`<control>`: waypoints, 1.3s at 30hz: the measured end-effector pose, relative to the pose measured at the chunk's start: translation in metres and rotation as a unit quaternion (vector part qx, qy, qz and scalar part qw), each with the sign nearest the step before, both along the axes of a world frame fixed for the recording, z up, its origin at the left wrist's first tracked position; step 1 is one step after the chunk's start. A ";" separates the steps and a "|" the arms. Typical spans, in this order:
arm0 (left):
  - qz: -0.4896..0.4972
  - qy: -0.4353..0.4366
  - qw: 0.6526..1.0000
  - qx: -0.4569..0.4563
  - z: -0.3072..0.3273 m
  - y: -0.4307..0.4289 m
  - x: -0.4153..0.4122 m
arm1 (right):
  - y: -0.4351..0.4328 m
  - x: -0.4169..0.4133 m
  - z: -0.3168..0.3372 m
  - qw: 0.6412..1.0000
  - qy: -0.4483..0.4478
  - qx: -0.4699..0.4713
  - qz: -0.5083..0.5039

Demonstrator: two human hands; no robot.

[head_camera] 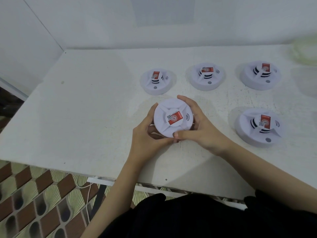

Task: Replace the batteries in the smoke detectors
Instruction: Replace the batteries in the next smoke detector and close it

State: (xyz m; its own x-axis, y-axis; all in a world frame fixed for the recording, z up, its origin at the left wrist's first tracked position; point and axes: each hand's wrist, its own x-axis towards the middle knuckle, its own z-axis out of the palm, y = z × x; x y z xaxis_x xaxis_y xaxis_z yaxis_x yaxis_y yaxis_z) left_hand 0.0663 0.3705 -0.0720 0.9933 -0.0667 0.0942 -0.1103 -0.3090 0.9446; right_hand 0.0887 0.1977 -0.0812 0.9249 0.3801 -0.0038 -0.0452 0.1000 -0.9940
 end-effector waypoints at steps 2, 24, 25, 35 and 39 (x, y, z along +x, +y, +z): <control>0.001 -0.001 1.000 0.005 0.000 0.000 0.000 | -0.001 0.000 0.001 1.000 0.003 -0.001 0.000; 0.006 -0.003 1.000 0.022 -0.008 0.003 0.002 | -0.002 -0.001 0.003 1.000 0.006 -0.006 0.004; 0.005 -0.002 1.000 0.020 -0.008 0.003 0.002 | -0.002 -0.001 0.003 1.000 0.007 -0.006 0.004; 0.006 0.003 1.000 0.012 -0.009 0.003 0.002 | -0.002 -0.001 0.004 1.000 0.007 -0.008 -0.001; 0.003 0.003 1.000 0.017 -0.010 0.004 0.004 | -0.002 0.000 0.002 1.000 0.009 -0.007 0.002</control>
